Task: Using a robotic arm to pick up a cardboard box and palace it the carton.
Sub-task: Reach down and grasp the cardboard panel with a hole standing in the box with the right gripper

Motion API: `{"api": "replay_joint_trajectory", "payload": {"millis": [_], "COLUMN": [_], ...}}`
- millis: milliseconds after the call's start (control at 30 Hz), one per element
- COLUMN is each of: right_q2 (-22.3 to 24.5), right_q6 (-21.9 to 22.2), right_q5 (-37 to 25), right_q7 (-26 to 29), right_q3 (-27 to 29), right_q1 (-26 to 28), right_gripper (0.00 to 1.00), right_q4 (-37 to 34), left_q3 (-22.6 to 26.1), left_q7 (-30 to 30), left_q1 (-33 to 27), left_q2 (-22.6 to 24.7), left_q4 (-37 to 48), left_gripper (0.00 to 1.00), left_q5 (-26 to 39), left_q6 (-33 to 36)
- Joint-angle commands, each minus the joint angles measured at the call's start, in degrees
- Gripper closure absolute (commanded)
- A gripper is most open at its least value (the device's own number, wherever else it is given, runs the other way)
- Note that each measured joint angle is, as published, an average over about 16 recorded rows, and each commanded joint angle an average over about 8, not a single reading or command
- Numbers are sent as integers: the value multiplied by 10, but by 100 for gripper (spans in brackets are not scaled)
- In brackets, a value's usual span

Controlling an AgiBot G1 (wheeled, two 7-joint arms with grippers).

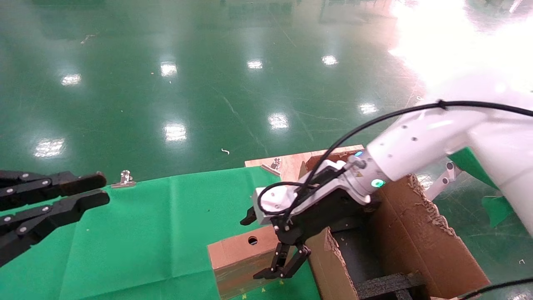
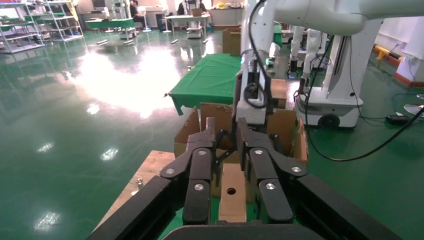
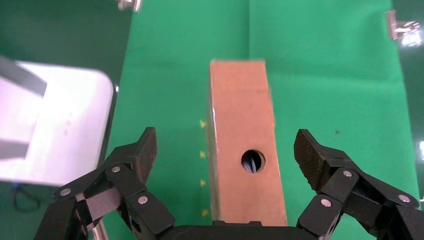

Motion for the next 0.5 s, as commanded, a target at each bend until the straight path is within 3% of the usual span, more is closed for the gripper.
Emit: {"api": "replay_joint_trajectory", "payload": {"millis": [33,400,500], "right_q2": [-16,-95,-110], "right_q6": [0,8,10], "right_q5": [-10,-52,-56], "right_q7": [-14,-85,-101], "right_q3": [-24,-113,-125], "right_q1": [17,69,73], "right_gripper": [0,0,1], "right_q4": [-19,-104,-120], "left_q3": [0,0,0], "left_q7": [0,0,0], "left_q1": [0,0,0], "left_q2": [0,0,0], "left_q4": [0,0,0], "left_gripper": [100,98,62], "left_q5": [0,0,0], "left_q6": [0,0,0]}}
